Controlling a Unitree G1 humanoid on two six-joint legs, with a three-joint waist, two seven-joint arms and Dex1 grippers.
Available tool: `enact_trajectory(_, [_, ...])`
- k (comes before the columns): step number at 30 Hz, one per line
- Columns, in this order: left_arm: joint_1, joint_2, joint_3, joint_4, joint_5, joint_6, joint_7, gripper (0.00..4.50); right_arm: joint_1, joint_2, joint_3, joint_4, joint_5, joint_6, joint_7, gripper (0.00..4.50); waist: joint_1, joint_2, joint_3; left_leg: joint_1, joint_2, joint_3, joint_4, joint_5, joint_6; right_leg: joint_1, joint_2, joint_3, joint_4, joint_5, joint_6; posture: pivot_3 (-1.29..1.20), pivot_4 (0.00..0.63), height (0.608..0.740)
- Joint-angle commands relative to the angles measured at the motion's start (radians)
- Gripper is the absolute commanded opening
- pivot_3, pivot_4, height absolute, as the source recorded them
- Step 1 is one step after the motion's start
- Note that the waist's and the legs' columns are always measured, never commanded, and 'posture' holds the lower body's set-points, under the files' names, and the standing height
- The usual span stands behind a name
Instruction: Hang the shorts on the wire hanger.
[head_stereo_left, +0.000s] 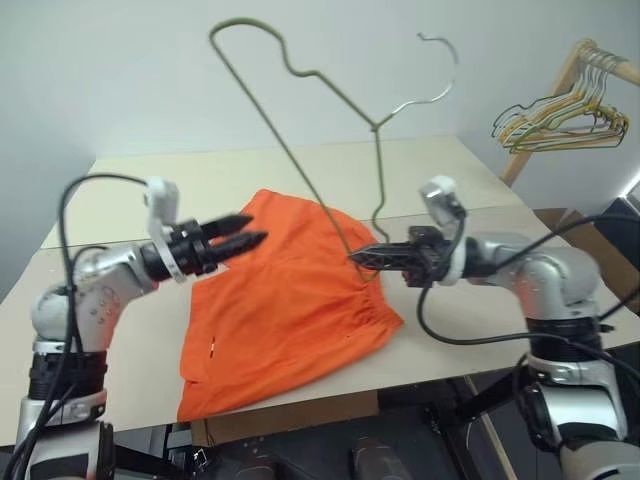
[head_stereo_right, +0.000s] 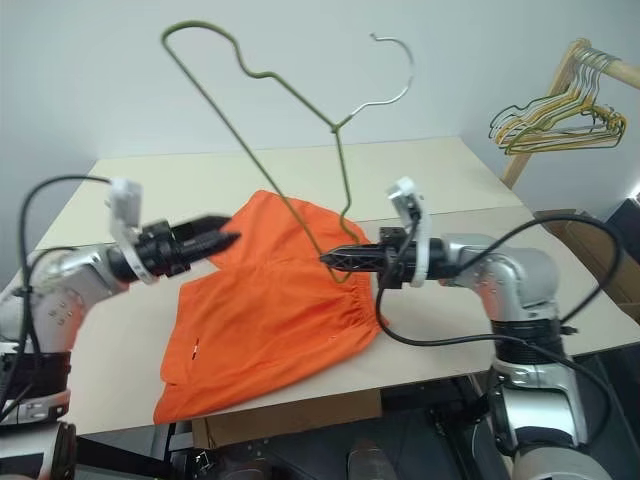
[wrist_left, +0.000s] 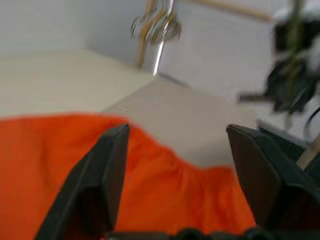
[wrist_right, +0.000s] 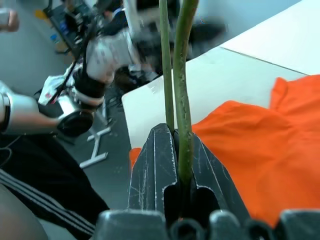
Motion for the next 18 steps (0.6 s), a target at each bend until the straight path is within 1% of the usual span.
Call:
enact_trajectory(1, [0.037, 0.026, -0.047, -0.063, 0.107, -0.096, -0.032, 4.45, 0.078, -0.094, -0.125, -0.067, 0.101, 0.119, -0.046, 0.00, 0.004, 0.000, 0.000, -0.001, 0.000, 0.000, 0.000, 0.000, 0.000, 0.000, 0.000, 0.000, -0.001, 0.000, 0.000, -0.14, 0.000, 0.740])
enact_trajectory(3, [0.062, 0.036, -0.069, -0.109, 0.147, -0.139, -0.059, 4.45, 0.138, -0.146, -0.175, -0.061, 0.139, 0.201, -0.076, 0.00, 0.005, 0.000, 0.000, -0.002, 0.000, 0.001, 0.001, 0.000, 0.000, -0.001, -0.001, 0.001, -0.004, 0.000, 0.000, -0.15, 0.000, 0.740])
enact_trajectory(5, [0.078, 0.059, -0.115, -0.161, 0.216, -0.198, -0.086, 4.45, 0.240, -0.216, -0.228, -0.062, 0.154, 0.277, -0.096, 0.00, 0.006, 0.000, 0.000, -0.001, 0.001, 0.001, 0.001, 0.000, 0.000, 0.000, 0.000, 0.001, -0.008, 0.000, 0.000, -0.16, 0.000, 0.740])
enact_trajectory(7, [0.078, 0.067, -0.138, -0.199, 0.239, -0.220, -0.108, 4.45, 0.326, -0.267, -0.285, -0.061, 0.174, 0.341, -0.115, 0.00, 0.018, 0.000, 0.000, 0.000, 0.001, 0.002, 0.000, -0.001, 0.001, 0.002, 0.000, 0.001, -0.010, 0.000, 0.000, -0.17, 0.000, 0.740])
enact_trajectory(9, [0.074, 0.067, -0.143, -0.226, 0.235, -0.224, -0.124, 4.45, 0.384, -0.305, -0.316, -0.046, 0.191, 0.393, -0.122, 0.00, 0.020, 0.001, 0.000, 0.000, 0.001, 0.004, 0.000, -0.002, 0.003, 0.003, 0.000, 0.003, -0.010, 0.000, 0.001, -0.18, 0.000, 0.740])
enact_trajectory(11, [0.060, 0.063, -0.145, -0.245, 0.223, -0.223, -0.144, 4.45, 0.444, -0.365, -0.291, 0.006, 0.205, 0.446, -0.096, 0.00, 0.019, 0.001, 0.000, 0.001, 0.001, 0.006, 0.001, -0.002, 0.003, 0.004, 0.001, 0.004, -0.010, 0.000, 0.001, -0.18, 0.000, 0.740])
enact_trajectory(14, [0.054, 0.055, -0.145, -0.248, 0.209, -0.216, -0.163, 4.45, 0.503, -0.453, -0.215, 0.138, 0.258, 0.463, -0.017, 0.00, 0.019, 0.001, 0.000, 0.007, 0.002, 0.007, 0.001, -0.003, 0.006, 0.011, 0.002, 0.003, -0.013, -0.001, 0.002, -0.18, 0.000, 0.740])
enact_trajectory(15, [0.055, 0.056, -0.148, -0.246, 0.219, -0.219, -0.164, 4.45, 0.507, -0.469, -0.195, 0.179, 0.270, 0.463, -0.005, 0.00, 0.018, 0.001, -0.001, 0.008, 0.002, 0.009, 0.001, -0.004, 0.006, 0.013, 0.002, 0.003, -0.014, -0.001, 0.002, -0.18, 0.000, 0.740])
enact_trajectory(18, [0.060, 0.064, -0.161, -0.244, 0.250, -0.219, -0.160, 4.45, 0.482, -0.475, -0.134, 0.255, 0.211, 0.463, -0.022, 0.00, 0.012, 0.001, -0.001, 0.009, 0.003, 0.014, 0.001, -0.004, 0.007, 0.014, 0.002, 0.003, -0.014, -0.001, 0.002, -0.17, 0.000, 0.740])
